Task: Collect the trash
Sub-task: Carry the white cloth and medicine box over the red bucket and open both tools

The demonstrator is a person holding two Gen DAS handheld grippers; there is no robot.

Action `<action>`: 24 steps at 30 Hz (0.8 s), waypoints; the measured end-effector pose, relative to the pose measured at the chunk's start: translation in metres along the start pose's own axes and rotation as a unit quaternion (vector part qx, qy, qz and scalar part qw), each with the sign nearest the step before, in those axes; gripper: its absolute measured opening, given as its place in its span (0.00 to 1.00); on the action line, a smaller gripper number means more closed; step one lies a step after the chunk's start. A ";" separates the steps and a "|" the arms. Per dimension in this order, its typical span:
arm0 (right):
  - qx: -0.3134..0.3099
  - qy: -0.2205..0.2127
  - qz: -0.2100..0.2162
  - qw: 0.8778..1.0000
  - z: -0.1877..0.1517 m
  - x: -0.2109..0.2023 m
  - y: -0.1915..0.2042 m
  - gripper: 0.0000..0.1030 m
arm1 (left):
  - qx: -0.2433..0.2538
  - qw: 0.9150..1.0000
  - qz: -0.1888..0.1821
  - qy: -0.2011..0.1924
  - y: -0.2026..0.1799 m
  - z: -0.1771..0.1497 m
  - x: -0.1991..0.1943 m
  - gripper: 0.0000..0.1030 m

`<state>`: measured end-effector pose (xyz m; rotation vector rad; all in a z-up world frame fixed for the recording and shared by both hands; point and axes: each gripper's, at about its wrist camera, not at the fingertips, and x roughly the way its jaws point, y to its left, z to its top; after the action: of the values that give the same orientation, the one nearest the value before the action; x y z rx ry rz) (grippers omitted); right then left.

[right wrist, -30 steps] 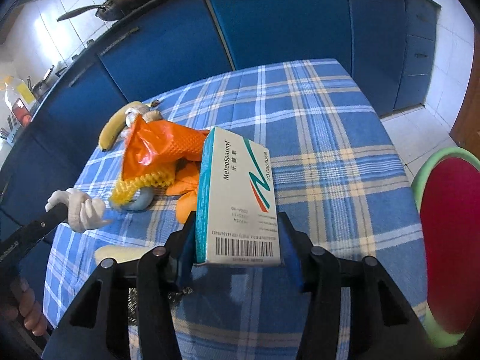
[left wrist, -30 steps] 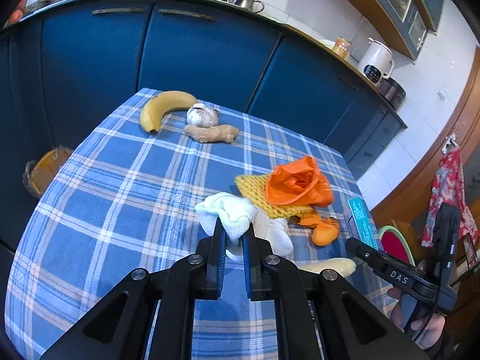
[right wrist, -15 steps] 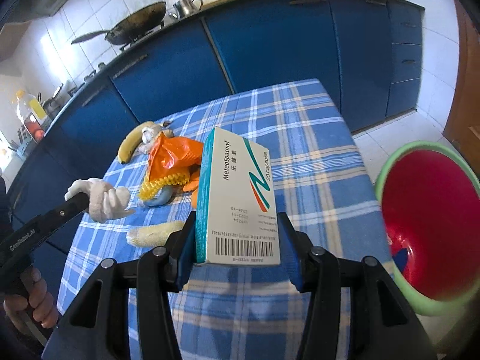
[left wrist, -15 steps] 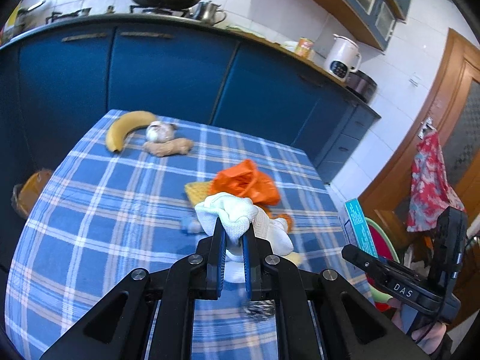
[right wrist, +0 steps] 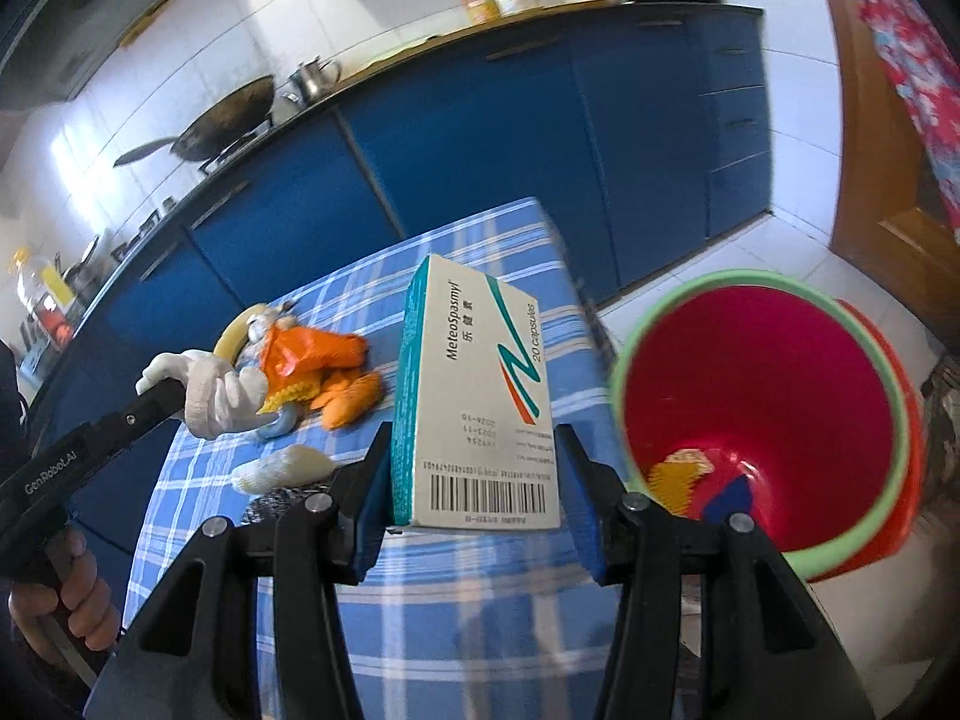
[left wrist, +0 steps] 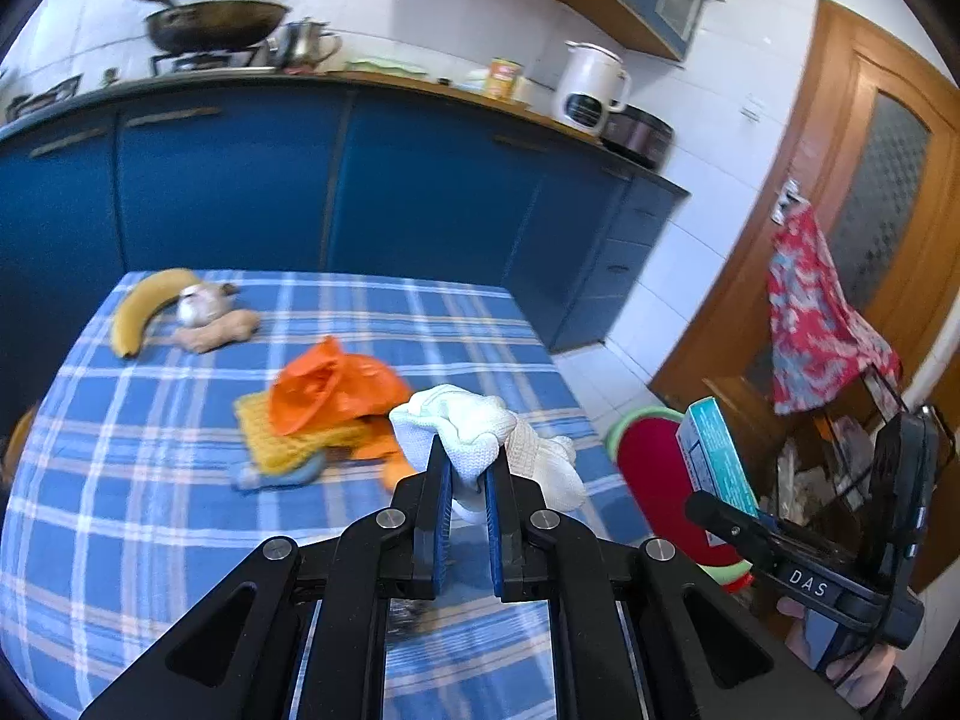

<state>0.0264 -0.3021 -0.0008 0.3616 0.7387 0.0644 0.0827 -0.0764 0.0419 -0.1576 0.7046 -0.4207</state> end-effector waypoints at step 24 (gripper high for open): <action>0.114 -0.025 -0.066 0.991 -0.011 -0.029 -0.125 0.52 | 0.120 0.988 -0.073 0.069 -0.135 -0.015 0.086 0.09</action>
<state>-0.0112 -0.4216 -0.0325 0.5292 0.7209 -0.1546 0.0880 -0.2346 0.0173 0.0482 0.7748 -0.6575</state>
